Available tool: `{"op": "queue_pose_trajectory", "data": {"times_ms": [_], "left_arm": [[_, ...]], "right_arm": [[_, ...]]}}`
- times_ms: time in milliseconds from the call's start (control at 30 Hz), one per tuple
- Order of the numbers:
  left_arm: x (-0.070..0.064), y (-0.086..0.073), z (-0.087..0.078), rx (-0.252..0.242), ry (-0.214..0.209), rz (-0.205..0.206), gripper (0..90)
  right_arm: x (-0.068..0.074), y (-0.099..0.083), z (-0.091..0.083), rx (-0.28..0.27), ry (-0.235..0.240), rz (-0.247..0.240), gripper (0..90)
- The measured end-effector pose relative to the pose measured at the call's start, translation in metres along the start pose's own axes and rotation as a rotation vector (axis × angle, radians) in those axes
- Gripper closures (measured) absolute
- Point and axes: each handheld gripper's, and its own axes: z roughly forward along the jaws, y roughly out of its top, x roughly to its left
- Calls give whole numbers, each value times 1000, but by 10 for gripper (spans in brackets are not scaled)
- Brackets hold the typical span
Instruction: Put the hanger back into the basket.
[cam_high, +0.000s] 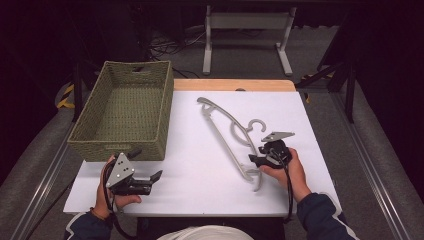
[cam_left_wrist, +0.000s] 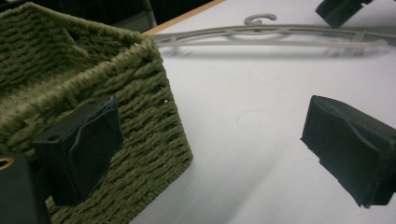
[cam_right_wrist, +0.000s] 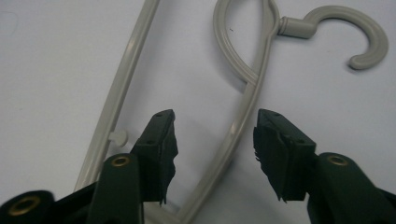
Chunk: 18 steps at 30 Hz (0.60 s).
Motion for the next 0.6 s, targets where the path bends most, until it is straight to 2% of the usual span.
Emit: {"op": "queue_pose_trajectory", "data": {"times_ms": [67, 133, 267, 367, 600], "left_arm": [[-1, 0, 1, 5, -7, 5, 57], [-2, 0, 2, 5, -17, 5, 58], [-2, 0, 3, 9, -20, 6, 58], [-2, 0, 3, 19, -27, 3, 60], [-5, 0, 9, 32, -43, 15, 62]], "right_arm": [[-4, 3, 7, 12, -9, 17, 544], [-10, 6, 15, 25, 4, 37, 567], [-16, 9, 23, 45, -2, 41, 607], [-18, 14, 26, 54, -13, 8, 715], [-21, 27, 35, 100, 6, -10, 708]]}}
